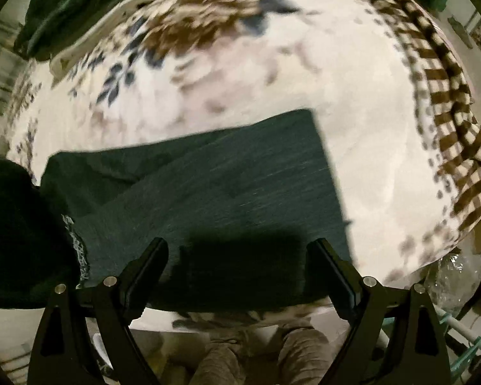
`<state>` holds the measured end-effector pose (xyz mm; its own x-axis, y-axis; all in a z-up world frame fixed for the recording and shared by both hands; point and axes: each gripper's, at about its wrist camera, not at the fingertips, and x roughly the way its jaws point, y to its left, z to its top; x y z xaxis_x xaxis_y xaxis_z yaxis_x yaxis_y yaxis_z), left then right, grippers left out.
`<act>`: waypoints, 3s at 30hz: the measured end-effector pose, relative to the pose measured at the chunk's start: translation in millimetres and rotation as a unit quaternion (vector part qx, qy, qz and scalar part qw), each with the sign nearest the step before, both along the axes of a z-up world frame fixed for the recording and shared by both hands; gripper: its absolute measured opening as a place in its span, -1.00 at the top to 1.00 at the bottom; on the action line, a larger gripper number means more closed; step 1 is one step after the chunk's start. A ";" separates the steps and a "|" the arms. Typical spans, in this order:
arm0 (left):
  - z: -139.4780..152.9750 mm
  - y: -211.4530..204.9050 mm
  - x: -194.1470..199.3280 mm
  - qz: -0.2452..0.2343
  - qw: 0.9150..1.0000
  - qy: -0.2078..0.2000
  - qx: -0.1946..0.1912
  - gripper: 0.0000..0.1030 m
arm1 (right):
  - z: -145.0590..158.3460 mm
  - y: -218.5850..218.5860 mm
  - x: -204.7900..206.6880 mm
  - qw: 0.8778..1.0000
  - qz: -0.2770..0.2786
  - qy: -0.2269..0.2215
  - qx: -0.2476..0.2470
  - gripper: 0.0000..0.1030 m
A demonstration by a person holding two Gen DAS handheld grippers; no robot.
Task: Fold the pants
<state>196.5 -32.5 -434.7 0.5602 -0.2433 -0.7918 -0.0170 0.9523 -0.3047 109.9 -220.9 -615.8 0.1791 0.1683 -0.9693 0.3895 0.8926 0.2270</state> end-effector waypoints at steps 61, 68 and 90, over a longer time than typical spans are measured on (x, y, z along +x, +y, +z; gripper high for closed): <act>-141.5 21.6 28.5 0.003 0.966 0.250 0.072 -0.52 | -56.6 -158.3 -47.2 0.975 -0.112 0.017 0.192 -0.49; -130.2 49.6 9.2 0.022 0.966 0.228 -0.117 -0.84 | -58.0 -138.6 -98.5 0.941 -0.150 -0.012 0.303 -0.58; -187.2 39.7 19.4 0.011 0.954 0.250 -0.166 -0.86 | -125.4 -89.2 -60.8 0.932 -0.150 -0.050 0.325 -0.55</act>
<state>215.9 7.2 -621.9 0.1412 -0.5203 -0.8422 -0.2571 0.8023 -0.5387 49.1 -310.1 -741.2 0.3961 0.6429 -0.6555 0.5474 0.4078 0.7308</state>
